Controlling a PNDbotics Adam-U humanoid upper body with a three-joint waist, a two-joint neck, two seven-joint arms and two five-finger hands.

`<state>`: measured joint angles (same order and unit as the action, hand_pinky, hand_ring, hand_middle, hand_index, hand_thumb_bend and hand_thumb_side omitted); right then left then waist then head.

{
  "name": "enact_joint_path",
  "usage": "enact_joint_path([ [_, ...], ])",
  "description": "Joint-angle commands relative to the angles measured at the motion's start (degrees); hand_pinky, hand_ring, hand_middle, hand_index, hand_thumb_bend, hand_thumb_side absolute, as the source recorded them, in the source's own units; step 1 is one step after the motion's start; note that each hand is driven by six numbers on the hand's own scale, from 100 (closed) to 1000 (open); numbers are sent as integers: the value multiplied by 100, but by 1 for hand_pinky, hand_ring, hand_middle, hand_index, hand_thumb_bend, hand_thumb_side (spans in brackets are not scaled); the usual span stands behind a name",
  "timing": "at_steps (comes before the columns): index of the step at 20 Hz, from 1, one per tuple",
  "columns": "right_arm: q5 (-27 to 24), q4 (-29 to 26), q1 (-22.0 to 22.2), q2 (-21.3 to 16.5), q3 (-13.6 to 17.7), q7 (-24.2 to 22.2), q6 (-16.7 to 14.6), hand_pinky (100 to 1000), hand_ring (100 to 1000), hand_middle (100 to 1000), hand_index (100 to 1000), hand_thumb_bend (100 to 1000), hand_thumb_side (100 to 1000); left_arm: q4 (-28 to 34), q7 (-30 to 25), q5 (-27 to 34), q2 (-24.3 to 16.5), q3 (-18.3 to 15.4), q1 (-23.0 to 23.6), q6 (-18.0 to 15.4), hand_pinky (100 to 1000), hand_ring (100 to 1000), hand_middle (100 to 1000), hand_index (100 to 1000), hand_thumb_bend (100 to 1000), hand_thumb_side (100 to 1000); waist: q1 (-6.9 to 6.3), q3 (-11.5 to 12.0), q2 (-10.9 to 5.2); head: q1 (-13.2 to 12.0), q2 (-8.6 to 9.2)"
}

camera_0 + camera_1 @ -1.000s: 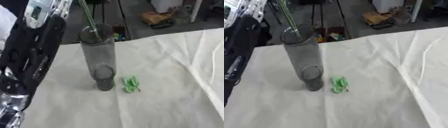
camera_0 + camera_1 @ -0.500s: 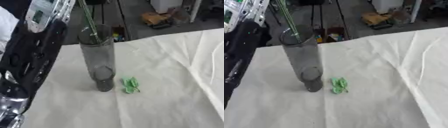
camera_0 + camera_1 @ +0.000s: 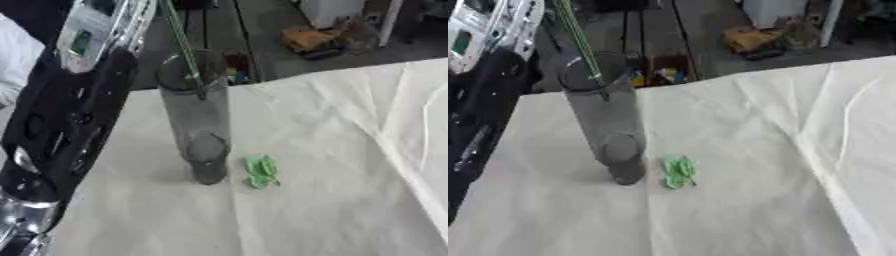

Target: Arrange flowers into the vase.

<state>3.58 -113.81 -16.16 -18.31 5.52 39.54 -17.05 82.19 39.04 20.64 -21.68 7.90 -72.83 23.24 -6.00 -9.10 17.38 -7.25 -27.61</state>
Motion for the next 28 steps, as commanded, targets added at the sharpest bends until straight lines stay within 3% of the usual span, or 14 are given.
enact_joint_path([
  [1, -51, -79, -62, -37, 39, 8, 14, 470, 457, 361, 641, 100, 914, 128, 602, -46, -71, 3, -75, 639, 100, 100, 100, 100, 100, 746, 63, -5, -86, -12, 68],
  [16, -62, -79, -53, -20, 45, 23, 45, 470, 457, 359, 641, 100, 914, 274, 525, -187, -89, 104, 30, 782, 100, 100, 100, 100, 100, 743, 81, 9, -80, -7, 63],
  [22, -66, -79, -56, -17, 48, 33, 43, 470, 457, 358, 639, 100, 913, 357, 457, -207, -68, 139, 95, 778, 100, 106, 100, 109, 100, 816, 98, 5, -81, 0, 73],
  [28, -67, -79, -63, -15, 49, 38, 39, 470, 457, 358, 639, 100, 913, 401, 470, -248, -46, 145, 128, 717, 100, 112, 100, 112, 100, 817, 101, 7, -79, 4, 91],
])
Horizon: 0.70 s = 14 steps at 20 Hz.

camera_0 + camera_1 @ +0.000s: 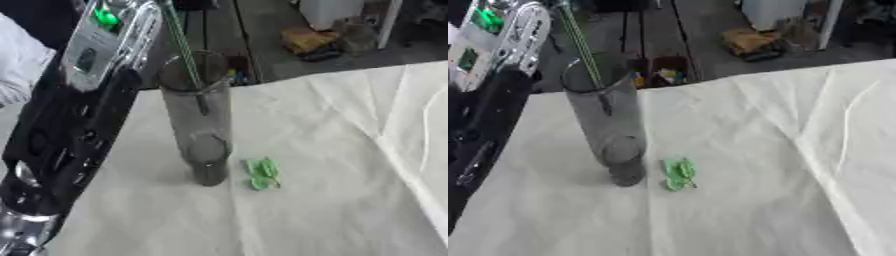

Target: Arrange flowers into the vase.

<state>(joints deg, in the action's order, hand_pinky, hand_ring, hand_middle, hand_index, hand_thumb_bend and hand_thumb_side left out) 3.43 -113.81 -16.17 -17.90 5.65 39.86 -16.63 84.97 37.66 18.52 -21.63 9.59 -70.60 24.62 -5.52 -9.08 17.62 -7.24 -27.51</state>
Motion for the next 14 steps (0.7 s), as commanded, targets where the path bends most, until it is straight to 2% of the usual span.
enact_joint_path([
  [1, -52, -79, -63, -56, 36, 6, -2, 470, 457, 358, 639, 100, 913, 122, 609, -37, -50, -23, -95, 577, 100, 112, 100, 112, 100, 817, 53, 4, -102, 2, 81],
  [2, -52, -79, -66, -55, 36, 8, -2, 470, 457, 358, 639, 100, 912, 142, 618, -49, -58, -16, -93, 564, 100, 155, 128, 131, 100, 860, 54, 6, -98, 6, 91],
  [9, -58, -79, -86, -51, 38, 18, 6, 470, 457, 358, 639, 100, 912, 249, 596, -325, -50, 31, -22, 485, 100, 158, 132, 134, 100, 863, 53, 14, -77, 16, 120],
  [14, -62, -79, -89, -53, 37, 14, 20, 470, 457, 357, 640, 100, 917, 254, 448, -555, -110, 87, 43, 527, 100, 228, 191, 186, 100, 870, 46, 30, -70, 31, 119],
])
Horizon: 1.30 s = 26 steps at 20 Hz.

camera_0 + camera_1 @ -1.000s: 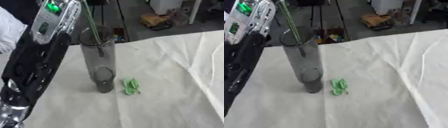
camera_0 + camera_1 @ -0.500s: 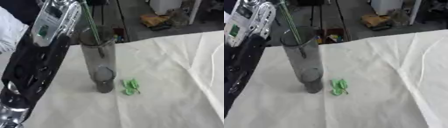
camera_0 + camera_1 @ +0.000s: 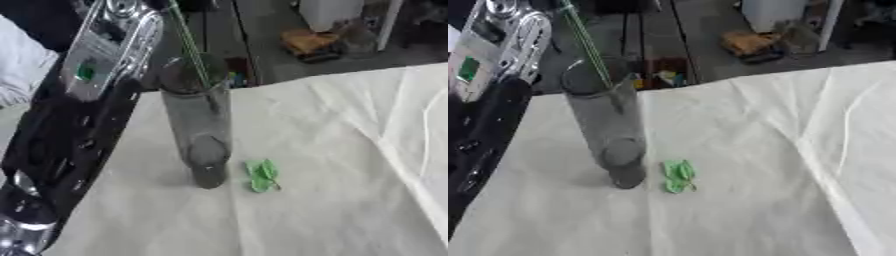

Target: Arrange flowers into the vase.

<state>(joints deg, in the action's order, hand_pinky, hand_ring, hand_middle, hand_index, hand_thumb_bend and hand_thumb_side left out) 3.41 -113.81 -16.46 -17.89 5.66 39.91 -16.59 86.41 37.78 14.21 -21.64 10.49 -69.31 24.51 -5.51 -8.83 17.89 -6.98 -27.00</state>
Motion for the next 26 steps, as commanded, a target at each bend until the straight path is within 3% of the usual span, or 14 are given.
enact_joint_path([
  [1, -62, -79, -59, -54, 37, 8, 18, 470, 458, 357, 640, 100, 917, 112, 401, -172, -122, 3, -78, 550, 100, 255, 204, 193, 100, 871, 46, 6, -100, 6, 72],
  [12, -69, -79, -31, -54, 40, 4, 32, 469, 458, 356, 641, 100, 919, 94, -177, -863, -278, 83, -2, 740, 100, 307, 249, 251, 100, 889, 60, 18, -124, 21, 72],
  [26, -77, -79, 24, -57, 34, -20, 45, 470, 458, 354, 642, 100, 921, 73, -1148, -1660, -570, 127, -12, 1065, 112, 354, 280, 247, 100, 816, 66, 52, -162, 40, 51],
])
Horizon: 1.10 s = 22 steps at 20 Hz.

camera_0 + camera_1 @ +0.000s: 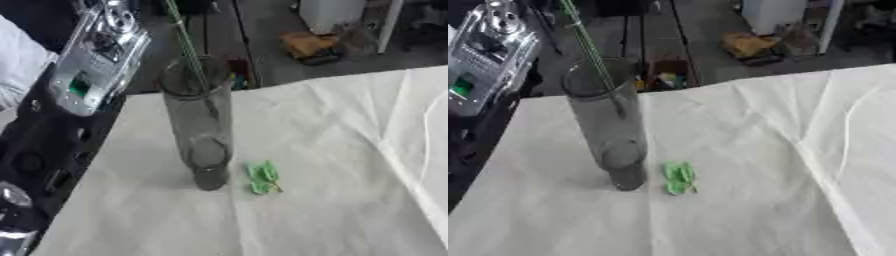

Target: Arrange flowers into the vase.

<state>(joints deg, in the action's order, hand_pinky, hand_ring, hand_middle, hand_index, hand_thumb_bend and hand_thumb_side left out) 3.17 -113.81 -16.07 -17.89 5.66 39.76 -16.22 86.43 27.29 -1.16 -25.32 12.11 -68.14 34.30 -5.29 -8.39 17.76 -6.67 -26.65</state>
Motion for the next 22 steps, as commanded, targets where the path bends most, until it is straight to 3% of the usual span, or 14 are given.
enact_joint_path([
  [1, -54, -79, -12, -58, 33, -7, 8, 470, 458, 354, 642, 100, 921, 67, -171, -162, -213, -39, -127, 97, 122, 364, 292, 255, 100, 810, 45, 11, -152, 13, 14],
  [8, -54, -79, -7, -50, 40, -5, 17, 471, 458, 354, 643, 100, 923, 64, -583, -455, -249, -68, -97, 131, 168, 434, 376, 282, 100, 802, 50, 11, -144, 21, 37],
  [15, -53, -79, -6, -44, 42, -3, 24, 471, 459, 353, 644, 100, 925, 48, -851, -499, -265, -33, -44, 128, 233, 516, 508, 433, 100, 812, 53, 9, -132, 29, 57],
  [22, -60, -79, -17, -33, 41, -4, 36, 470, 459, 352, 645, 100, 927, 47, -1170, -706, -272, 27, 50, 53, 262, 555, 563, 480, 100, 827, 60, 6, -104, 32, 87],
])
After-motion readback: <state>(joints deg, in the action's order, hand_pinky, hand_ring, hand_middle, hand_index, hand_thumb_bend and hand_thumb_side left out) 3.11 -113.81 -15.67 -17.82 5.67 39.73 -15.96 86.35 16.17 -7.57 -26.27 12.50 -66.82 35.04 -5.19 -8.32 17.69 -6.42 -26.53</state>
